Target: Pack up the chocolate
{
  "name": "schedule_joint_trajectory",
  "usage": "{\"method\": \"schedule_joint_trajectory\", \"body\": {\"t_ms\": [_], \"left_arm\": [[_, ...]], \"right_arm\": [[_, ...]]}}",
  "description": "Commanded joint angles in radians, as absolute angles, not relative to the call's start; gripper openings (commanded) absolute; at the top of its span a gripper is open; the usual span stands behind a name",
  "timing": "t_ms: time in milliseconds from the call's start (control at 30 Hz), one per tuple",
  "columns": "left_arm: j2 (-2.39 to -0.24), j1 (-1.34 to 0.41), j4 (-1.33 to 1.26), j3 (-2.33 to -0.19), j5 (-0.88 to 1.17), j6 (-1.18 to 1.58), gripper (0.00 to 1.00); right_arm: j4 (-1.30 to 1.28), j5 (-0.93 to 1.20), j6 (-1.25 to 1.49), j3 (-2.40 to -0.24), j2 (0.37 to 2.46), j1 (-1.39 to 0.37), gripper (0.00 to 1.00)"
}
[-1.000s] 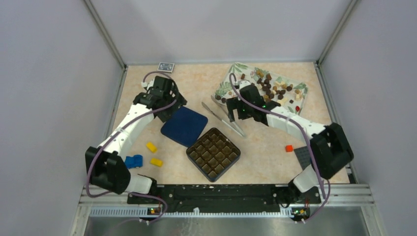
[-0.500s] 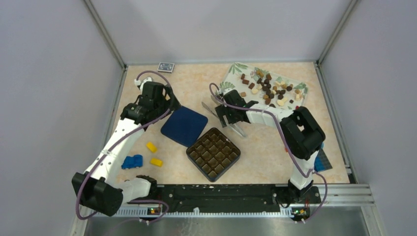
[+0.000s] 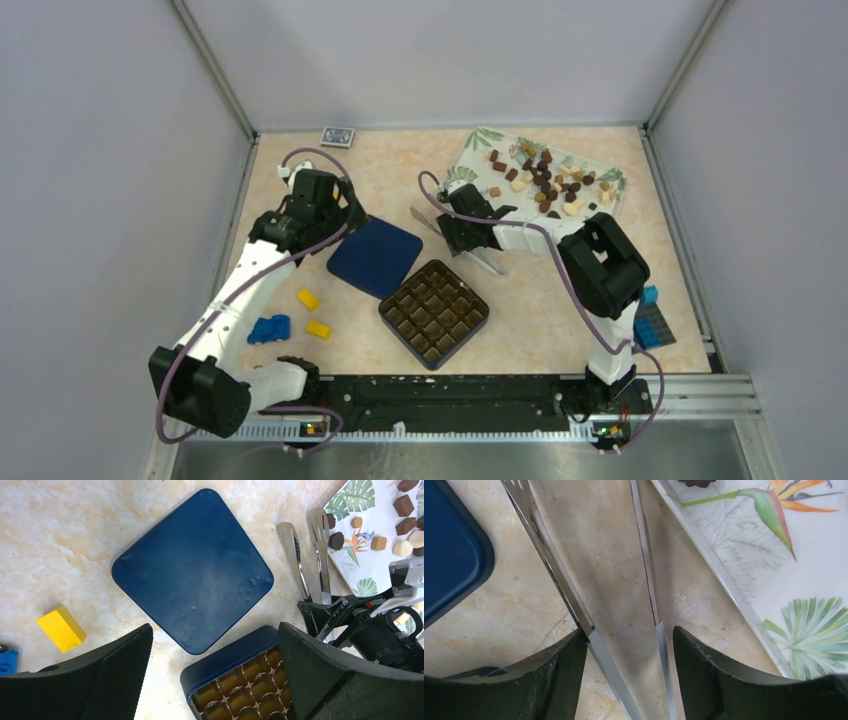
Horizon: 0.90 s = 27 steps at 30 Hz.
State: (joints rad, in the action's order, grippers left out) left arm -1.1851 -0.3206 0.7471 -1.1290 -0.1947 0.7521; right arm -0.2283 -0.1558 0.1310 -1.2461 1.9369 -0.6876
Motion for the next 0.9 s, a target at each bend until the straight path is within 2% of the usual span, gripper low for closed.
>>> {"method": "schedule_joint_trajectory", "body": {"t_ms": [0, 233, 400, 533, 600, 667, 733, 800, 867], "left_arm": [[-1.191, -0.321, 0.702, -1.115, -0.179, 0.742, 0.99], [-1.192, -0.321, 0.688, -1.092, -0.188, 0.766, 0.99], [-1.186, -0.321, 0.681, -1.072, -0.179, 0.788, 0.99], [-1.185, -0.321, 0.689, -1.068, -0.180, 0.795, 0.99], [-1.186, -0.321, 0.698, -1.067, -0.186, 0.797, 0.99], [-1.186, -0.321, 0.707, -1.068, -0.193, 0.800, 0.99], [-1.186, -0.321, 0.713, -1.067, -0.199, 0.802, 0.99], [-1.184, -0.321, 0.715, -1.066, -0.199, 0.803, 0.99], [-1.182, -0.321, 0.716, -1.065, -0.198, 0.807, 0.99]], "right_arm": [[-0.197, -0.188, 0.100, -1.251, 1.952, -0.703, 0.62], [-0.225, -0.253, 0.086, -1.255, 1.981, -0.724, 0.57], [-0.216, -0.297, 0.065, -1.244, 1.983, -0.737, 0.57], [-0.218, -0.313, 0.057, -1.236, 1.983, -0.744, 0.67], [-0.202, -0.303, 0.061, -1.220, 1.976, -0.744, 0.67], [-0.189, -0.292, 0.067, -1.209, 1.974, -0.744, 0.61], [-0.184, -0.279, 0.072, -1.209, 1.977, -0.744, 0.51], [-0.186, -0.277, 0.069, -1.210, 1.975, -0.744, 0.48], [-0.188, -0.276, 0.065, -1.210, 1.972, -0.744, 0.40]]}}
